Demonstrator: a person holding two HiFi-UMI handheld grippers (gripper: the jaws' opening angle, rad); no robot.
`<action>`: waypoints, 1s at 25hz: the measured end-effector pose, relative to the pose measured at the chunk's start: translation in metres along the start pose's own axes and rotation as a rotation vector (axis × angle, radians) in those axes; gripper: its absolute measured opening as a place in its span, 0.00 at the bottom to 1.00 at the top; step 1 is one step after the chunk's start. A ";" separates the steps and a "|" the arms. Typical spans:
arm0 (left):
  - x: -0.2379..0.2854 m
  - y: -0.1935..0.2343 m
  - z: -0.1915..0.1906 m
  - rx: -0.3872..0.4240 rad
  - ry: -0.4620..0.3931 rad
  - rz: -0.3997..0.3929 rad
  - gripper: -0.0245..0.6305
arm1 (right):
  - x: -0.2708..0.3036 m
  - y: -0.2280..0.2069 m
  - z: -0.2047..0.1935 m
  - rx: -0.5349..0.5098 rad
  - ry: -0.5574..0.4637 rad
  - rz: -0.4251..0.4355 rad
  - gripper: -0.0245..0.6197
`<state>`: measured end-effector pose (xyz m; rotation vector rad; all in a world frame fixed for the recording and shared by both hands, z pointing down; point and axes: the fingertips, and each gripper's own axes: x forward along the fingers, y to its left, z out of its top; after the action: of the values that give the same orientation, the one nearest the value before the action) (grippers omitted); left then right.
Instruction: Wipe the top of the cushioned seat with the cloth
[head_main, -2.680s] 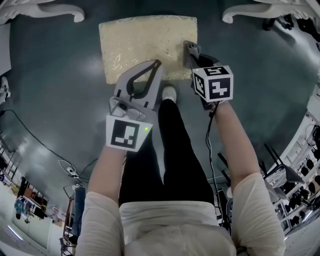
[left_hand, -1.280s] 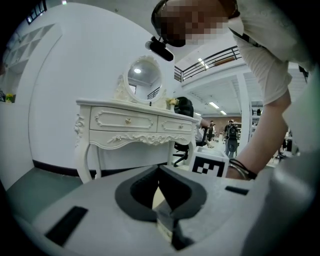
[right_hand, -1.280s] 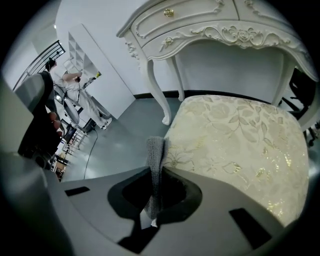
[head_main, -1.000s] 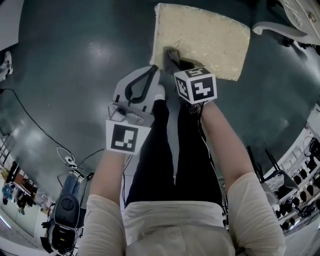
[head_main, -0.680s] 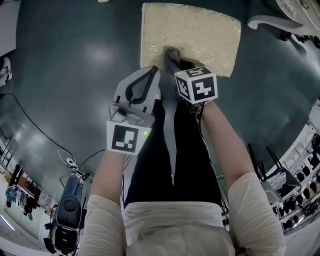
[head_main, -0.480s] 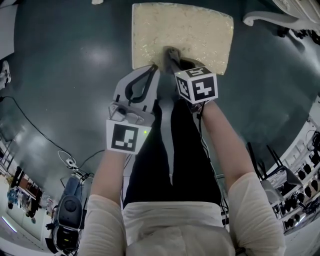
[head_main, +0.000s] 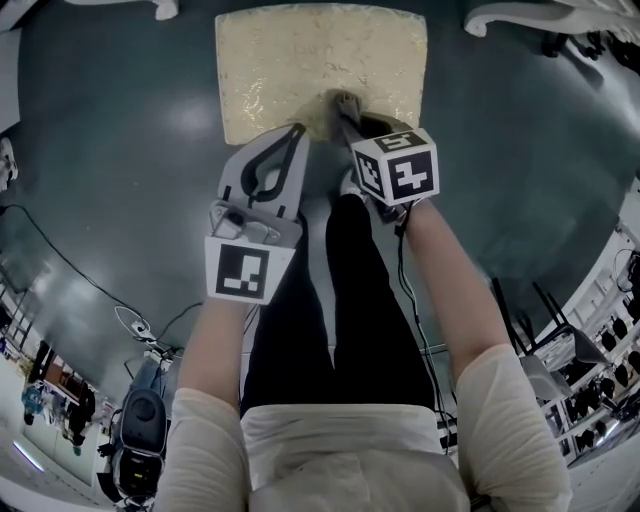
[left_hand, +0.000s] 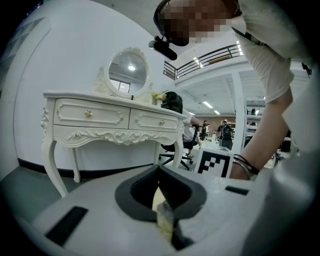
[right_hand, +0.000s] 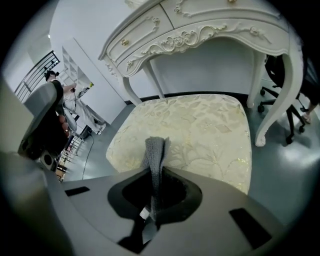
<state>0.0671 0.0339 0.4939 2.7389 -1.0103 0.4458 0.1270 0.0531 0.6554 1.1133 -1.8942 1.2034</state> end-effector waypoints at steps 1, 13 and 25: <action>0.004 -0.004 -0.001 0.001 0.004 -0.001 0.04 | -0.002 -0.004 -0.002 0.002 -0.002 0.001 0.08; 0.046 -0.048 0.006 -0.001 0.017 -0.006 0.04 | -0.033 -0.057 -0.018 -0.002 0.002 0.000 0.08; 0.069 -0.070 0.025 -0.008 -0.023 0.006 0.04 | -0.061 -0.128 -0.044 0.020 0.066 -0.140 0.08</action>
<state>0.1682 0.0384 0.4892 2.7410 -1.0238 0.4119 0.2717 0.0837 0.6711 1.1811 -1.7284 1.1686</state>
